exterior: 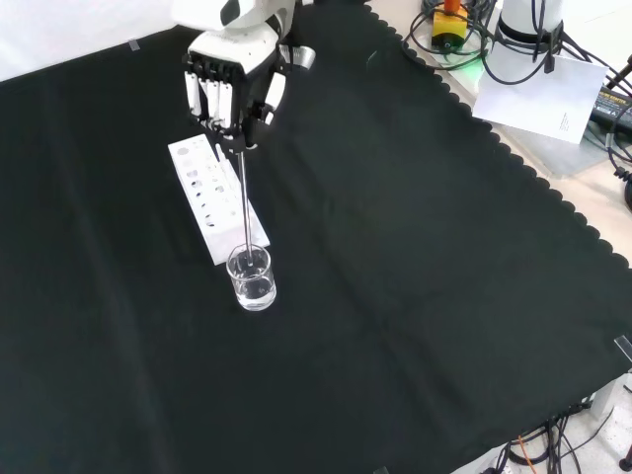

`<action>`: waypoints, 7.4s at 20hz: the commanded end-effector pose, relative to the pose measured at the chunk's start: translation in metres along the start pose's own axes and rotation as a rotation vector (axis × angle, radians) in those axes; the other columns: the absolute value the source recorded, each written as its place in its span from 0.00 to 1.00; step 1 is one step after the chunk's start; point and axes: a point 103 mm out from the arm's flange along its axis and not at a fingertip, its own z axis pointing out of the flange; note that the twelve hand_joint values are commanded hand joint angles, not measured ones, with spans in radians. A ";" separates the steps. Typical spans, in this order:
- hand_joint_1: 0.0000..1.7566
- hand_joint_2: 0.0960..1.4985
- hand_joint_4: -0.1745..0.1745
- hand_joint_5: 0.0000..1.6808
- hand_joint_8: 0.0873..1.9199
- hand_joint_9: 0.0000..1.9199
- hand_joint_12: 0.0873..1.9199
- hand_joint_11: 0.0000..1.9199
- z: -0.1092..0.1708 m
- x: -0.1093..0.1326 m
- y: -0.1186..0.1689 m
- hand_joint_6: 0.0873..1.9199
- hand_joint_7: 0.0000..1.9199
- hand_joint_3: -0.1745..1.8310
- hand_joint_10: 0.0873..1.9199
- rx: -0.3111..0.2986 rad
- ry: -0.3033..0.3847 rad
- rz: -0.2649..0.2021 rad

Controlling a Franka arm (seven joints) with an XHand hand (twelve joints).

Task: Stir in the beaker to the left of the white test tube rack with the glass rod.

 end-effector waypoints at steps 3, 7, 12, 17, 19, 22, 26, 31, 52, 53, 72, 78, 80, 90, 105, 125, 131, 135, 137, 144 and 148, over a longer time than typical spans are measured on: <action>0.74 0.66 0.00 0.70 0.43 0.93 0.35 0.67 0.034 -0.005 0.011 0.15 0.64 0.09 0.10 0.031 0.012 -0.008; 0.74 0.66 0.00 0.70 0.43 0.94 0.35 0.67 0.053 -0.007 0.012 0.15 0.64 0.09 0.10 0.056 0.029 -0.003; 0.74 0.66 0.00 0.70 0.43 0.94 0.35 0.67 0.065 -0.004 0.012 0.15 0.64 0.09 0.10 0.067 0.041 -0.002; 0.74 0.66 0.00 0.70 0.43 0.94 0.35 0.67 0.067 0.003 0.020 0.15 0.64 0.09 0.10 0.076 0.039 -0.008; 0.74 0.66 0.00 0.70 0.43 0.94 0.35 0.67 0.066 0.002 0.023 0.16 0.64 0.09 0.10 0.074 0.038 -0.006; 0.74 0.66 0.00 0.70 0.43 0.94 0.35 0.67 0.063 -0.003 0.027 0.16 0.64 0.09 0.10 0.069 0.035 -0.002; 0.74 0.66 0.00 0.70 0.43 0.94 0.35 0.67 0.059 -0.015 0.027 0.16 0.64 0.09 0.10 0.061 0.029 0.019; 0.74 0.66 0.00 0.70 0.44 0.94 0.35 0.67 0.056 -0.029 0.018 0.16 0.64 0.09 0.09 0.064 0.023 0.046; 0.74 0.66 0.00 0.70 0.44 0.94 0.35 0.67 0.061 0.019 0.015 0.16 0.64 0.09 0.09 0.095 0.003 -0.007; 0.74 0.66 0.00 0.70 0.44 0.94 0.35 0.67 0.061 0.019 0.018 0.16 0.64 0.09 0.09 0.094 0.003 -0.010; 0.74 0.66 0.00 0.70 0.44 0.95 0.35 0.67 0.058 -0.025 0.027 0.16 0.64 0.09 0.09 0.073 0.004 0.034; 0.74 0.66 0.00 0.70 0.44 0.95 0.35 0.67 0.051 -0.030 0.013 0.16 0.64 0.09 0.08 0.070 -0.002 0.055; 0.74 0.66 0.00 0.70 0.44 0.95 0.35 0.67 0.050 -0.029 0.010 0.16 0.64 0.09 0.08 0.071 0.000 0.057; 0.74 0.67 0.00 0.70 0.44 0.95 0.35 0.67 0.048 -0.004 0.008 0.16 0.64 0.09 0.08 0.063 0.006 0.022; 0.74 0.67 0.00 0.69 0.44 0.95 0.35 0.67 0.058 0.000 0.032 0.16 0.64 0.09 0.08 0.068 0.019 0.001; 0.74 0.67 0.00 0.69 0.44 0.95 0.35 0.67 0.056 0.019 0.006 0.16 0.64 0.09 0.08 0.081 0.005 0.011; 0.74 0.67 0.00 0.69 0.44 0.95 0.35 0.67 0.054 0.022 0.016 0.16 0.64 0.09 0.08 0.082 -0.007 -0.001; 0.74 0.67 0.00 0.69 0.44 0.95 0.35 0.67 0.054 0.010 0.024 0.16 0.64 0.09 0.08 0.076 -0.018 0.000; 0.74 0.67 0.00 0.69 0.44 0.95 0.35 0.67 0.055 0.004 0.027 0.16 0.64 0.09 0.08 0.078 -0.023 0.007; 0.74 0.67 0.00 0.69 0.45 0.95 0.35 0.67 0.057 -0.008 0.026 0.16 0.64 0.09 0.08 0.078 -0.012 0.017; 0.74 0.67 0.00 0.69 0.45 0.95 0.35 0.67 0.052 -0.004 0.024 0.16 0.64 0.09 0.08 0.069 -0.023 0.007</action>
